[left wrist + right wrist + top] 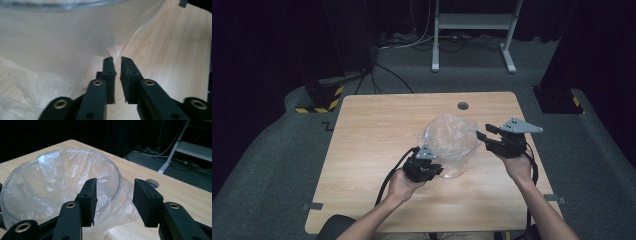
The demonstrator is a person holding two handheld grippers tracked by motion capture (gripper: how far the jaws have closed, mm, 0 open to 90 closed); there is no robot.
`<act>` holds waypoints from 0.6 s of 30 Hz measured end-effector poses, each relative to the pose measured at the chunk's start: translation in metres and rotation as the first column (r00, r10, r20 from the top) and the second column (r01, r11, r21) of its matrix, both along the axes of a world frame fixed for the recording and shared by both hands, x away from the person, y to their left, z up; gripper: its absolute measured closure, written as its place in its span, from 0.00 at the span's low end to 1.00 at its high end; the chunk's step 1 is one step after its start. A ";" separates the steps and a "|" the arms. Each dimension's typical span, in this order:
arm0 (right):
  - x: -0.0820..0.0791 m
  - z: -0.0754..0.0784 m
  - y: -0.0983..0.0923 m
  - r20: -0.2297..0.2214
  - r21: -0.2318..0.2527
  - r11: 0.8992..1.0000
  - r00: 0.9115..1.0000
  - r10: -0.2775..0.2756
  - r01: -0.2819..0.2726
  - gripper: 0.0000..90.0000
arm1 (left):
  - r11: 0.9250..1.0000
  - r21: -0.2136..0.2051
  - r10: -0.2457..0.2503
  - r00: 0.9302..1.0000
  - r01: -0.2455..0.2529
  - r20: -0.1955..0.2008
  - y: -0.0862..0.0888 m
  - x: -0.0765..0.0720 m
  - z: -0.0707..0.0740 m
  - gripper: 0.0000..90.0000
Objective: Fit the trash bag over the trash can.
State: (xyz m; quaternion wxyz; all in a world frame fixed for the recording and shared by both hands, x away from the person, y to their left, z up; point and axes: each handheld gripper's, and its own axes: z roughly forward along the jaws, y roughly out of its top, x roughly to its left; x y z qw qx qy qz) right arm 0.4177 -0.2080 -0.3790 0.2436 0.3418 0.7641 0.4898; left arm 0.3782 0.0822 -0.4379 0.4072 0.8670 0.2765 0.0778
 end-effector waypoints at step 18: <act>0.023 -0.001 0.045 -0.006 -0.031 0.986 0.986 0.166 -0.166 0.53 | 0.955 -0.208 0.216 0.976 -0.211 0.002 0.053 -0.015 0.009 0.54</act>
